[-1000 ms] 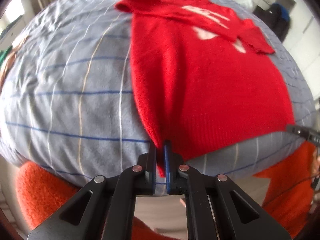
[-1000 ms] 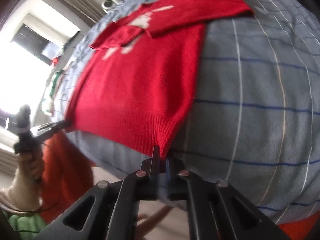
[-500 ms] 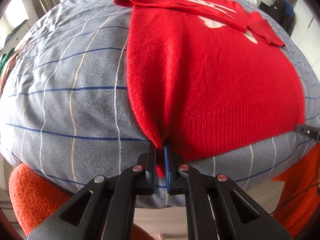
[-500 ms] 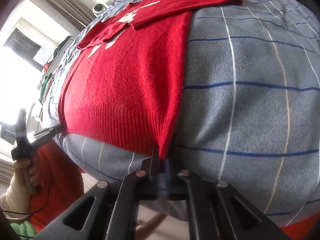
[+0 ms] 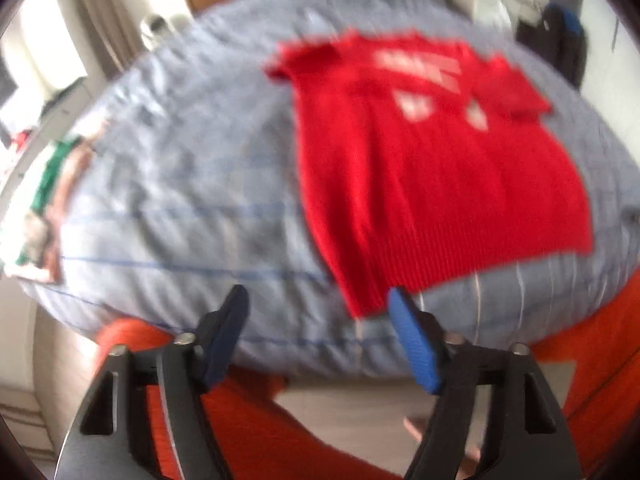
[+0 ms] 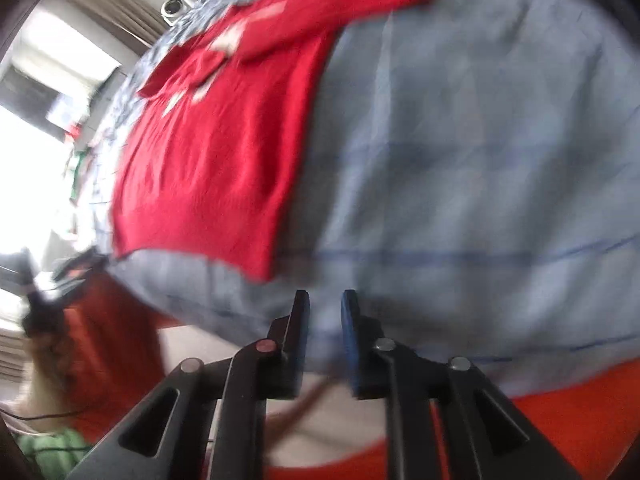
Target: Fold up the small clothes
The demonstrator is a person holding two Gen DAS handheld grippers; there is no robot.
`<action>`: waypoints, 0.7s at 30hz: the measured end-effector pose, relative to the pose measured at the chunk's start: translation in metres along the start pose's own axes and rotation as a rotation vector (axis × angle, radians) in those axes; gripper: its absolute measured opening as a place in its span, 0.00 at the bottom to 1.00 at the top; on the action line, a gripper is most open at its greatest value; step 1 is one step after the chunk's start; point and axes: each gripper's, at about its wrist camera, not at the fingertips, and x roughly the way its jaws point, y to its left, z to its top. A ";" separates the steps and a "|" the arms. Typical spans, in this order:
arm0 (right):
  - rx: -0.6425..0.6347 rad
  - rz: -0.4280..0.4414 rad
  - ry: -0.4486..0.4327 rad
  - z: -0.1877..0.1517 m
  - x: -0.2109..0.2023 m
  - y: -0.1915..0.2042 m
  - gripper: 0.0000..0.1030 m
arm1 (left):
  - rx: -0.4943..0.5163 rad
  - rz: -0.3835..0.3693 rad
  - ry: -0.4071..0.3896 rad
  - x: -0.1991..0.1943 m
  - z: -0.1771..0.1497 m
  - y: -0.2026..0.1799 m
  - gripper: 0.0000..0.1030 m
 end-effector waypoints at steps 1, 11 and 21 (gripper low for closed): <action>-0.038 -0.048 -0.039 0.011 -0.012 0.001 0.27 | -0.022 0.020 -0.039 -0.007 0.004 0.005 0.82; -0.506 0.009 -0.272 0.142 0.047 0.102 0.72 | -0.199 0.001 -0.061 -0.015 0.017 0.028 0.83; -0.054 -0.024 -0.390 0.169 0.040 -0.023 0.07 | -0.226 0.050 -0.004 -0.007 0.001 0.052 0.83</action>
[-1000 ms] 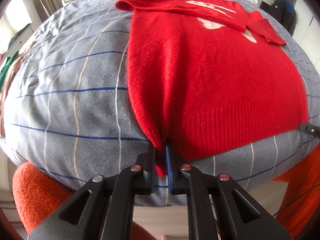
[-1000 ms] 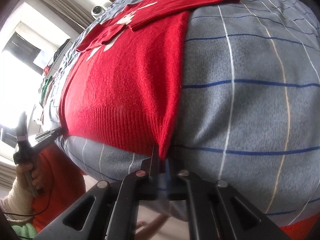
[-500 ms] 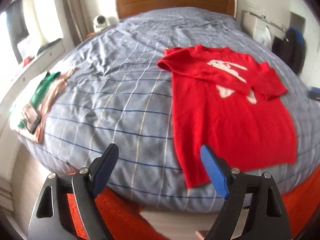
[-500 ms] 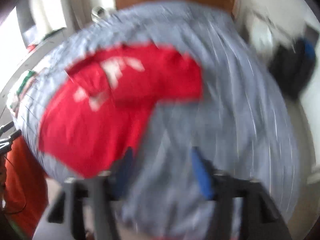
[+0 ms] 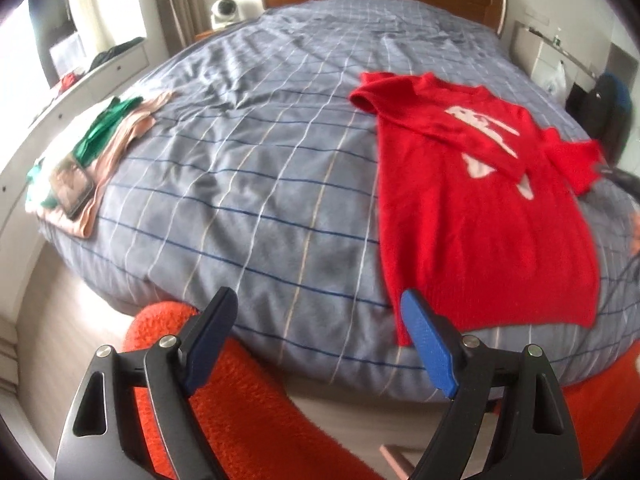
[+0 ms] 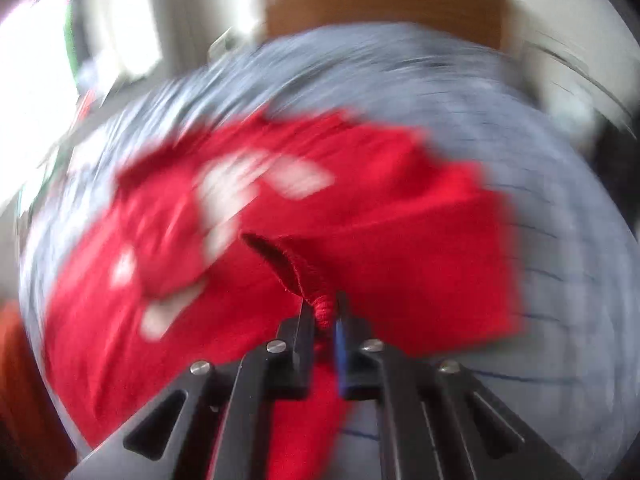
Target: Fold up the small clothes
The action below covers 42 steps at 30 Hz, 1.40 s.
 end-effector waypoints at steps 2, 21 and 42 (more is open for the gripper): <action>0.181 -0.087 -0.061 0.004 -0.033 -0.072 0.07 | 0.004 -0.008 -0.002 0.002 0.002 -0.005 0.83; 0.738 -0.317 -0.110 -0.115 -0.089 -0.260 0.19 | 0.113 -0.005 0.006 0.002 0.004 -0.041 0.83; 0.393 -0.245 -0.054 -0.123 -0.111 -0.142 0.41 | 0.946 -0.104 -0.033 0.107 0.103 -0.253 0.81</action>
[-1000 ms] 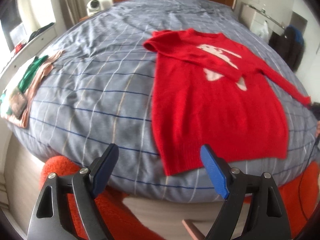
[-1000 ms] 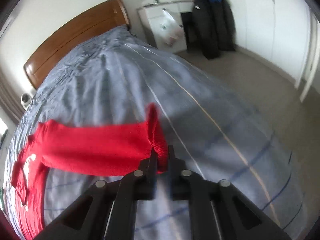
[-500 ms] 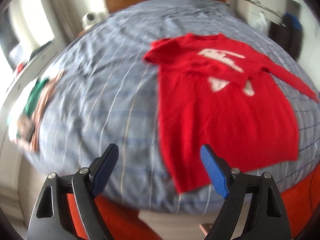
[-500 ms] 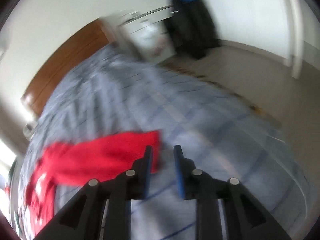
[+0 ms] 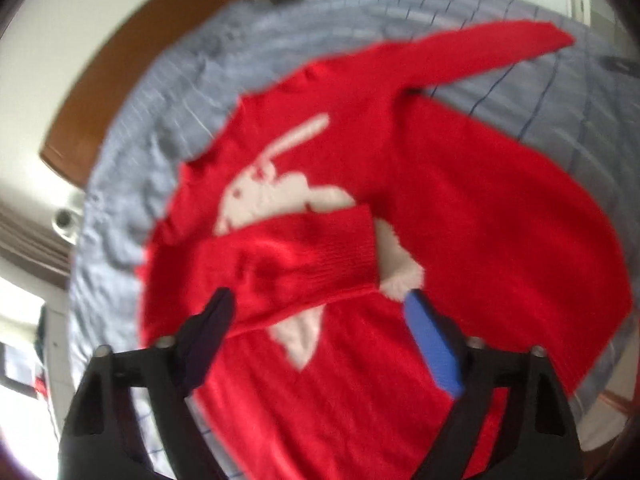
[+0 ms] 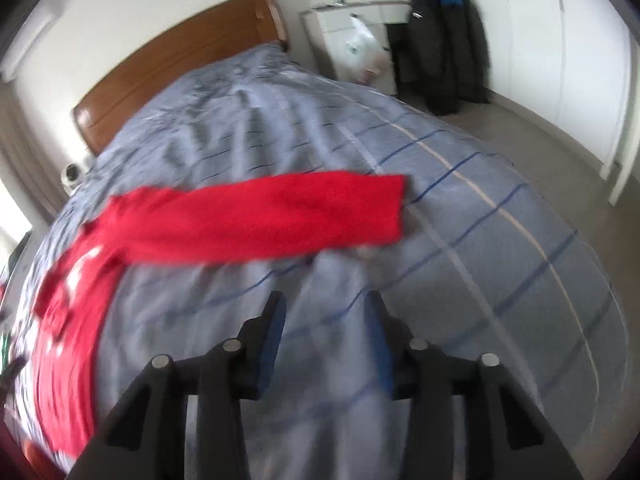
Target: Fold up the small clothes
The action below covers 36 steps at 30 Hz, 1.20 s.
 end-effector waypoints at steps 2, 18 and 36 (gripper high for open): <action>-0.053 0.022 -0.016 -0.016 -0.015 0.014 0.44 | -0.006 -0.016 0.015 0.014 0.000 0.000 0.67; -0.156 0.062 -0.076 -0.058 -0.039 0.047 0.46 | -1.171 0.262 -0.021 -0.039 -0.201 0.270 0.02; -0.141 0.037 -0.028 -0.059 -0.026 0.044 0.46 | -1.394 0.460 0.184 0.012 -0.318 0.296 0.02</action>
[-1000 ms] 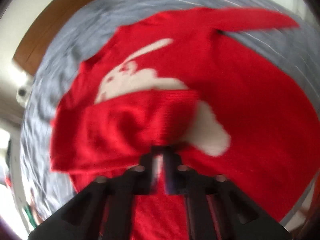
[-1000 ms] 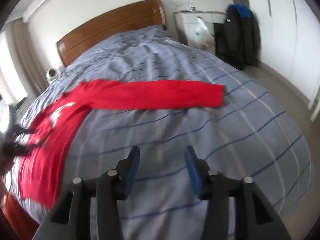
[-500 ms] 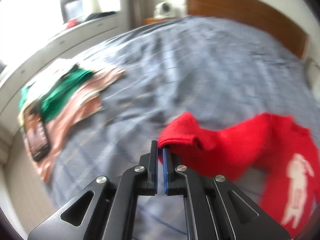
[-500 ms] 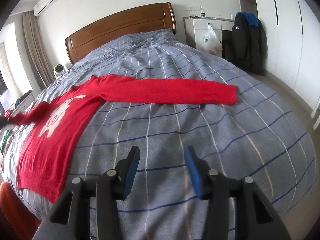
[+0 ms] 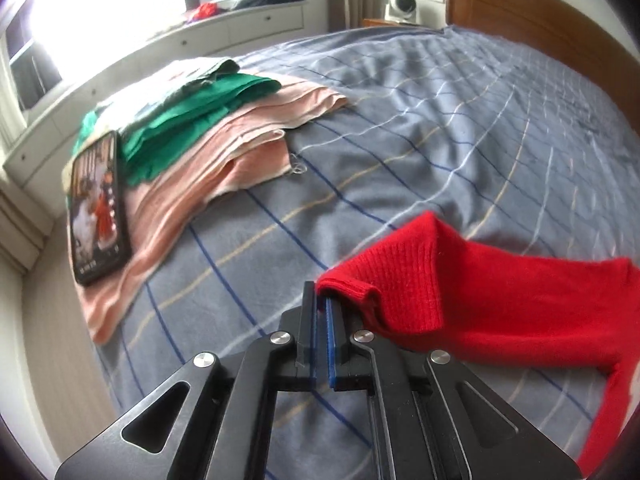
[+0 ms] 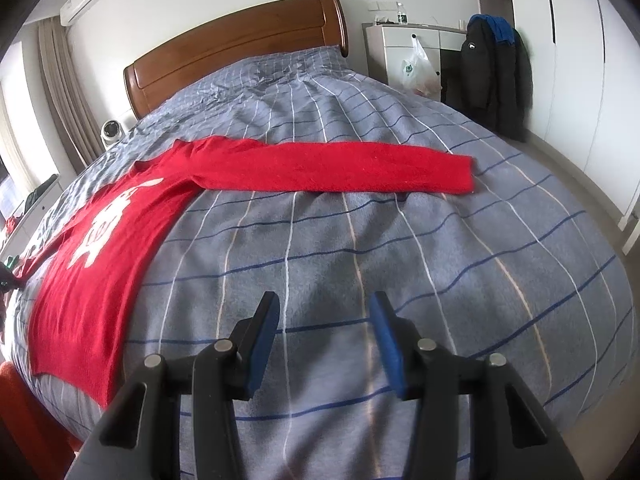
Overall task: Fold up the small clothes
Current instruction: 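Grasp the sleeve cuff with the left gripper, then lay the sleeve straight across the bed and open the left gripper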
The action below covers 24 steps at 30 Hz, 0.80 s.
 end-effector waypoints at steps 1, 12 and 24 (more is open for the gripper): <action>0.002 0.000 0.000 0.000 0.000 0.000 0.46 | 0.005 0.011 0.018 0.007 -0.001 0.001 0.02; 0.011 -0.004 0.004 0.000 0.001 -0.002 0.46 | -0.039 -0.100 0.055 0.007 0.006 0.030 0.61; -0.029 -0.030 0.016 -0.003 -0.001 0.005 0.46 | 0.079 0.122 0.060 0.043 0.032 -0.001 0.81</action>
